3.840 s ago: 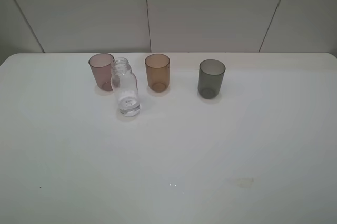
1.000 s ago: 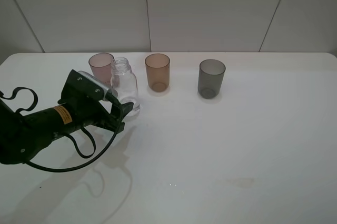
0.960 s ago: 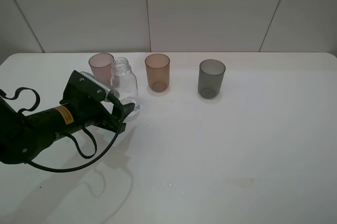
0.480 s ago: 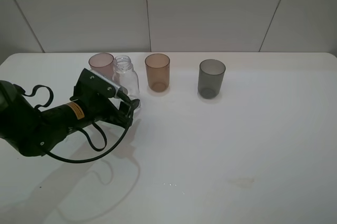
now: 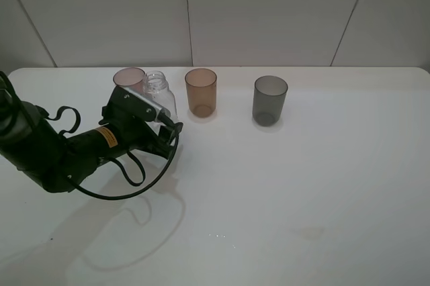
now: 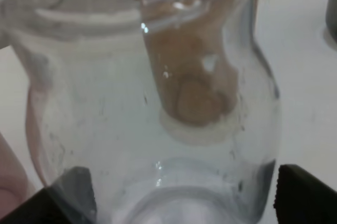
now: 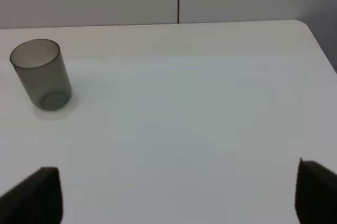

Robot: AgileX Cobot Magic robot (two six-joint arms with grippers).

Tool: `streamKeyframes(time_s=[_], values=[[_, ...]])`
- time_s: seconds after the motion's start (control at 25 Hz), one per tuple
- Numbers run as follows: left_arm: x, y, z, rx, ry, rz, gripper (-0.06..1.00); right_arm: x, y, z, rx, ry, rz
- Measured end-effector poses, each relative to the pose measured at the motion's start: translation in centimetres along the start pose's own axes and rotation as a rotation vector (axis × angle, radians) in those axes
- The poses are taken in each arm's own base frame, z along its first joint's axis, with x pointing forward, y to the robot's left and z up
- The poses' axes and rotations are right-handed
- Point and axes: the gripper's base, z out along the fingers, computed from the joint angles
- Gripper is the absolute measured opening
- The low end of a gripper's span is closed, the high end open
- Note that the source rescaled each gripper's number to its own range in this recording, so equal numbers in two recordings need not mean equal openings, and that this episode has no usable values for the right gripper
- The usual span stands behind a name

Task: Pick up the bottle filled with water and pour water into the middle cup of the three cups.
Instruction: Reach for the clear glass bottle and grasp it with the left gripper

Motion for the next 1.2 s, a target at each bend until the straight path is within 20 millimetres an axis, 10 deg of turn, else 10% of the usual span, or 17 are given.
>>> streamKeyframes(time_s=[1.2], values=[[-0.3,0.4,2.5,-0.020,-0.046,-0.027,0.66,0.0,0.0,0.0,0.000,0.000,0.000]])
